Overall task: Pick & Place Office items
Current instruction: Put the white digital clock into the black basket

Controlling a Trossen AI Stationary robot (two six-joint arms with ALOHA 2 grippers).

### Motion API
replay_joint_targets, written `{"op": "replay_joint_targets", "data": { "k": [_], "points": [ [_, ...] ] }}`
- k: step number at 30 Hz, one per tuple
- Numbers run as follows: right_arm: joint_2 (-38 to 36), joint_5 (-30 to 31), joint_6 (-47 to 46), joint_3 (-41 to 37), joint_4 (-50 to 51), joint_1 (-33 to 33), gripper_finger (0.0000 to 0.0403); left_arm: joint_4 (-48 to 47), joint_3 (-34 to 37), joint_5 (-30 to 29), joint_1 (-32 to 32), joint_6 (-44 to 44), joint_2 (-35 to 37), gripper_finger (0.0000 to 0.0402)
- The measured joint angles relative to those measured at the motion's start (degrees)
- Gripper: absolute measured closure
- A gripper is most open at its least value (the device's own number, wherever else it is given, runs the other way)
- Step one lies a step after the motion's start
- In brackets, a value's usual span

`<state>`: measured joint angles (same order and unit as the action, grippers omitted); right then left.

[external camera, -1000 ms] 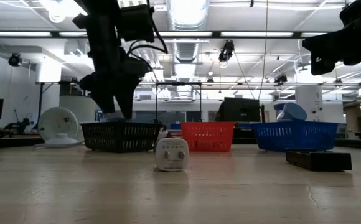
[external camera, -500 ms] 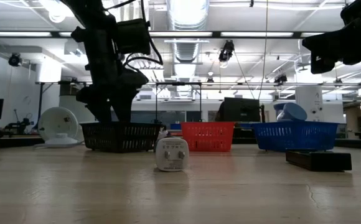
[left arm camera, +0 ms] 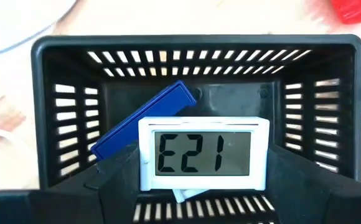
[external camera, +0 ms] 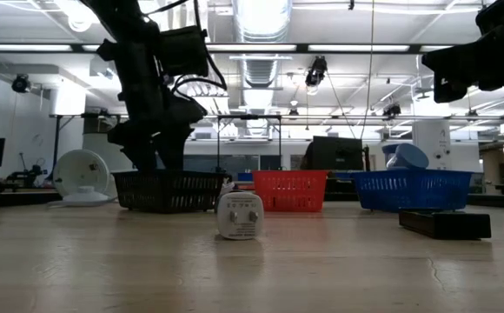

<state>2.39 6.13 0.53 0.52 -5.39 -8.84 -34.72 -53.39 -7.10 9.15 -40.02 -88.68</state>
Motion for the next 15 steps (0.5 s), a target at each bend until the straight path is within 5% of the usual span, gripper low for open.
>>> {"op": "replay_joint_targets", "data": {
  "k": [15],
  "points": [
    [0.0, 0.0, -0.1, 0.0, 0.0, 0.0, 0.0374, -0.3, 0.2, -2.4, -0.6, 1.6, -0.1, 0.0084]
  ]
}}
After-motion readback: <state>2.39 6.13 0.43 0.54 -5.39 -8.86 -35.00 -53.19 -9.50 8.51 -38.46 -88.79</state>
